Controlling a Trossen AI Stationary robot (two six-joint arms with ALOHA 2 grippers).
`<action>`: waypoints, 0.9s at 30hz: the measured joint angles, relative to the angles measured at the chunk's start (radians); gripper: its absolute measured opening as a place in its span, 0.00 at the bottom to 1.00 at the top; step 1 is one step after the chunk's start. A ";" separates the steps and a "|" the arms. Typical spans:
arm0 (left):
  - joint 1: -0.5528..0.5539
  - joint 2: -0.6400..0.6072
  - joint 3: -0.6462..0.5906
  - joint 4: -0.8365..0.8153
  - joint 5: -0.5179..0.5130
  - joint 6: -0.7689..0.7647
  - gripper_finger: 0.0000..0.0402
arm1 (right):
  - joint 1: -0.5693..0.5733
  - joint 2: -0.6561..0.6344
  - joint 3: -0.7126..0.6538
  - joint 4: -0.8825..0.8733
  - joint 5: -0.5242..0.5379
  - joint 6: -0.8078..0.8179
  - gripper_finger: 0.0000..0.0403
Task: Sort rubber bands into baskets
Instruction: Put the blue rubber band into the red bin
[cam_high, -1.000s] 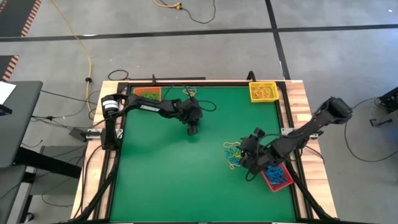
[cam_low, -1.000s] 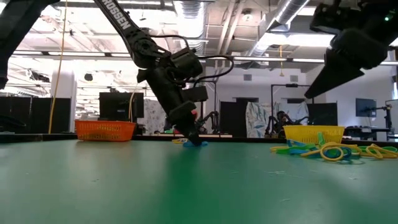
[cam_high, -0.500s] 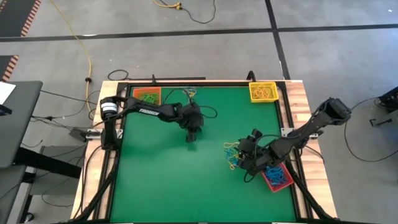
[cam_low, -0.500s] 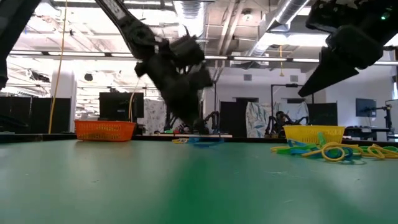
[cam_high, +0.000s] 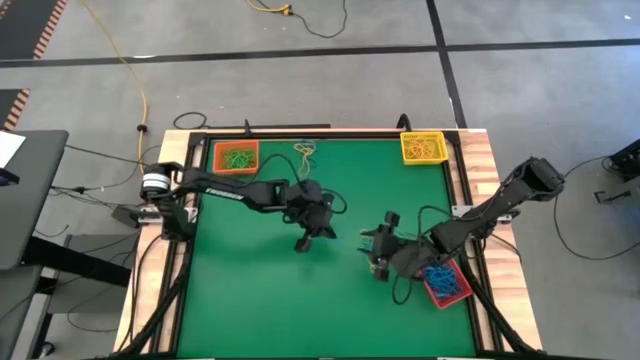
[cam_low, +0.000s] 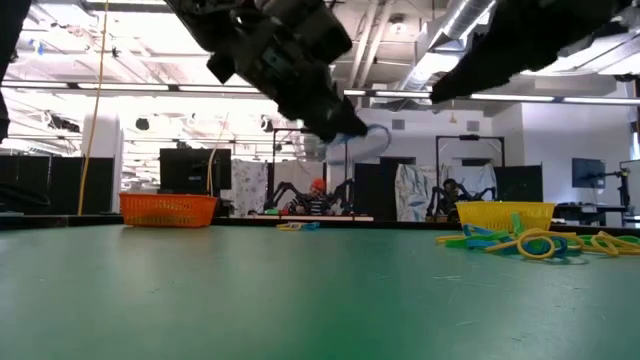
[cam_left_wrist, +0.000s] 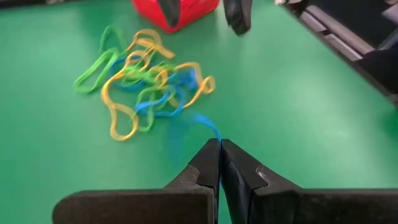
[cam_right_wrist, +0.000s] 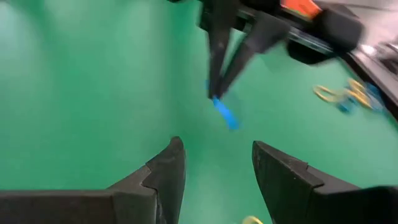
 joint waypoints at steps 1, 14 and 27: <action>-0.008 -0.007 0.000 0.002 0.000 0.000 0.00 | 0.000 0.000 0.000 0.024 -0.025 -0.024 0.52; -0.067 -0.016 0.001 0.097 0.008 -0.010 0.00 | 0.000 0.000 0.000 0.135 -0.120 -0.078 0.52; -0.078 -0.016 0.002 0.187 0.065 -0.053 0.00 | -0.026 0.035 0.001 0.178 -0.142 -0.116 0.52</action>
